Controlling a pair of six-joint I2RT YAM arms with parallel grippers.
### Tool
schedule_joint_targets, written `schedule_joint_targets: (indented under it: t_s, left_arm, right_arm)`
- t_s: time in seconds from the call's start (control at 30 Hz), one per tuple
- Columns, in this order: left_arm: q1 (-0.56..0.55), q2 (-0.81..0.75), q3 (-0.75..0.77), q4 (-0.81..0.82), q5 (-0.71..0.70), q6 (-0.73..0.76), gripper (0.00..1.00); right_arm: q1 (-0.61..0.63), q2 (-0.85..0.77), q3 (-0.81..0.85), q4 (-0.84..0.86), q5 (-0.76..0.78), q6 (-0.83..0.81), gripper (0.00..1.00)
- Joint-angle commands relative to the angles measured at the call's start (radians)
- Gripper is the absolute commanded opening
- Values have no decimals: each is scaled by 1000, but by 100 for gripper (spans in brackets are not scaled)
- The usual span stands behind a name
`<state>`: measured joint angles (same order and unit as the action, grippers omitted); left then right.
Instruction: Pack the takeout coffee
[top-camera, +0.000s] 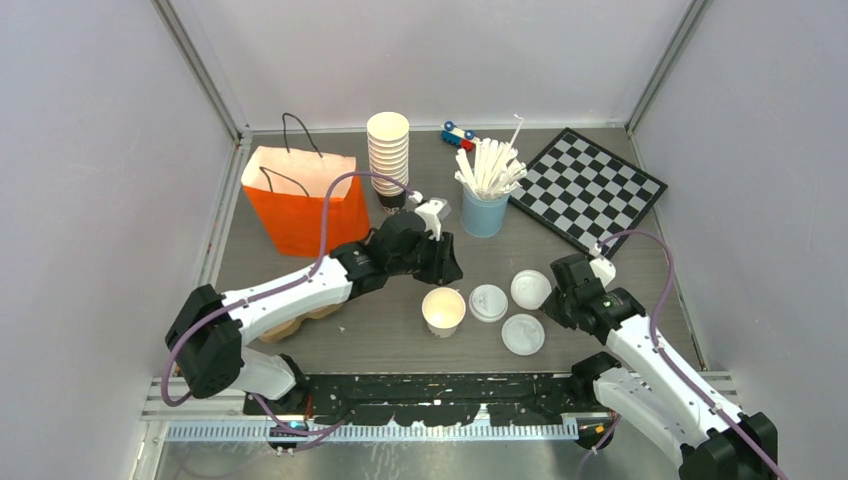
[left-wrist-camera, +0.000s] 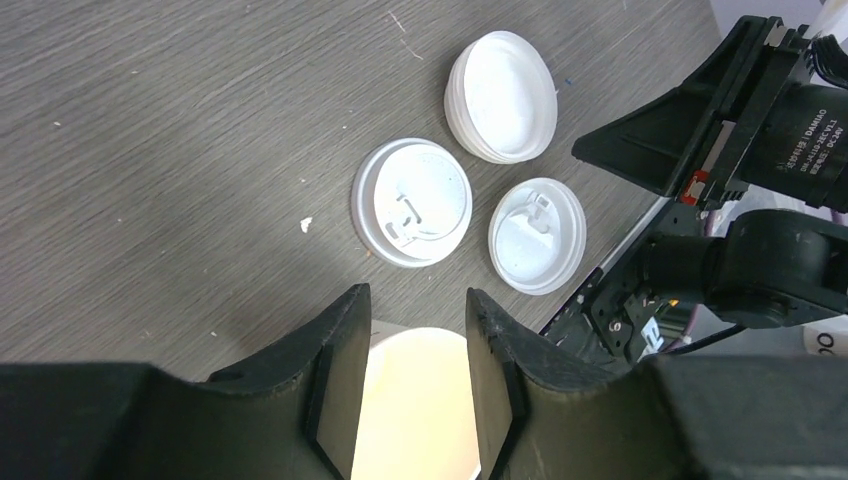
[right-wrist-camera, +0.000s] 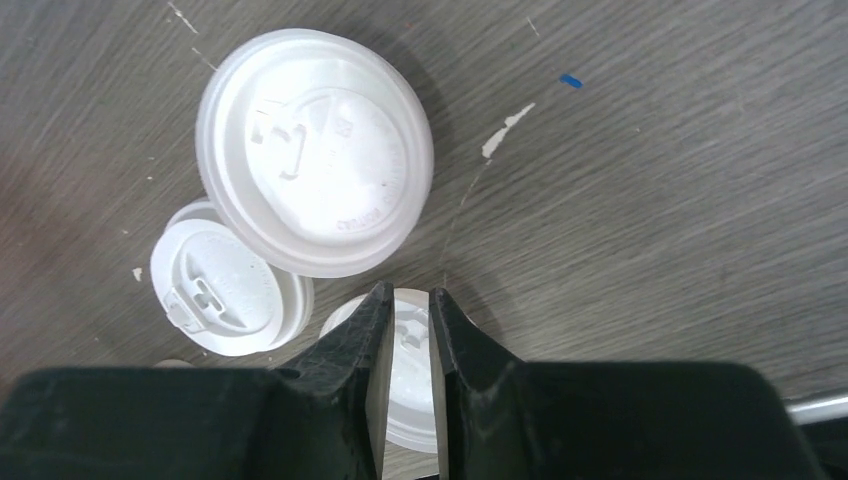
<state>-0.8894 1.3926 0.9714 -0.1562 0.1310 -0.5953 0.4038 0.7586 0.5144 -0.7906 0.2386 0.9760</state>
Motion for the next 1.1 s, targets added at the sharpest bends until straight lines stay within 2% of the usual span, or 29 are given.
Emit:
schedule_joint_targets:
  t_s: [0.0,0.27,0.6,0.8,0.97,1.07]
  left_arm:
    - [4,-19,50,-68,4,64,42]
    - [4,-44,27,-71,6,74,45]
    - [4,-89,-9,-66,7,76,46]
    - [4,-116,-19,-75,2,77,47]
    - [4,-137,-29,-81,0,74,47]
    - [4,-133,-24,-91,-6,73,47]
  right_arm:
    - [4,4,-15,-17,34,46,26]
    - [36,14,-60,3,1,23,36]
    - [101,68,-67,29,20,40,35]
    - [159,137,-43,26,77,46,28]
    - [204,133,-7,6,115,45,5]
    - [226,78,2,21,95,51,0]
